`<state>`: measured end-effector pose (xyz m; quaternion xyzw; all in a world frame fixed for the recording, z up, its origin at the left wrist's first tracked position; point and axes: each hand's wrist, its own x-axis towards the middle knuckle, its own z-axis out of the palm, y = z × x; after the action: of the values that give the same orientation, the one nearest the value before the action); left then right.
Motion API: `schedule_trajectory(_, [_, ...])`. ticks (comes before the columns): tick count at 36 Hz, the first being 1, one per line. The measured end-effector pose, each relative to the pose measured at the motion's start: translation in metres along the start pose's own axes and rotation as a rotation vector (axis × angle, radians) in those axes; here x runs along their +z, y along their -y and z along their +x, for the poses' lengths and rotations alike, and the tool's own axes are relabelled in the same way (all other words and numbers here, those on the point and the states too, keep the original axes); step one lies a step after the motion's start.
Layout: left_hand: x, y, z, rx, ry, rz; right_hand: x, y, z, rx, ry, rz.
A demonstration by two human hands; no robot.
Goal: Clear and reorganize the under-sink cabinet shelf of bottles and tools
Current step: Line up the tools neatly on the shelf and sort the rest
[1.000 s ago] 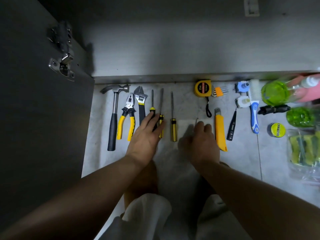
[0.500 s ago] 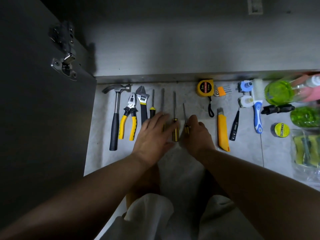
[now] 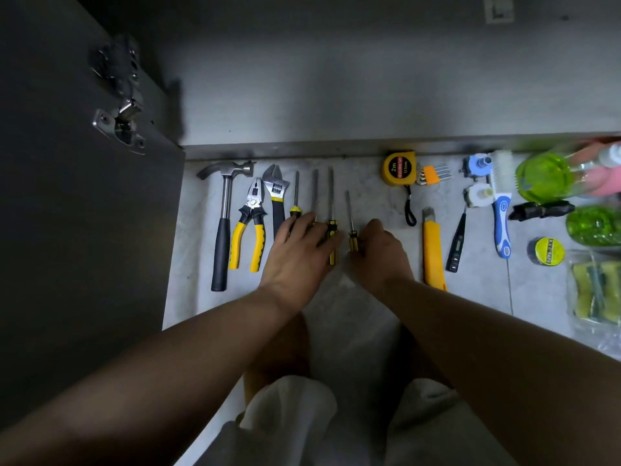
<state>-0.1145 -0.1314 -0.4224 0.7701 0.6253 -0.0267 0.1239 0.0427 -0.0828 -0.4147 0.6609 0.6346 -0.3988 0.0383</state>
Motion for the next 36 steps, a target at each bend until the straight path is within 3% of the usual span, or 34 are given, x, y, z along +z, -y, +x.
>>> schedule_trajectory(5, [0.003,-0.002,-0.005,-0.019,0.02,0.0,-0.016,-0.014,-0.016,0.009,-0.155,-0.024])
schedule_trajectory(9, [0.004,-0.007,-0.005,-0.026,0.003,-0.038,-0.032,-0.038,-0.024,0.193,-0.34,-0.077])
schedule_trajectory(13, [0.004,-0.011,-0.003,-0.004,-0.016,-0.052,-0.042,-0.056,-0.025,0.365,-0.222,-0.099])
schedule_trajectory(18, [0.007,-0.014,0.003,0.048,0.044,-0.001,-0.044,-0.058,-0.023,0.441,-0.139,0.033])
schedule_trajectory(24, [0.009,-0.02,0.006,0.058,0.053,0.035,-0.032,-0.041,-0.033,0.246,-0.135,0.109])
schedule_trajectory(29, [0.007,-0.022,0.007,0.071,0.062,0.037,-0.018,-0.024,-0.027,0.095,-0.087,0.038])
schedule_trajectory(36, [0.006,-0.019,0.014,0.085,0.101,0.05,-0.018,-0.014,-0.004,0.118,-0.097,-0.035])
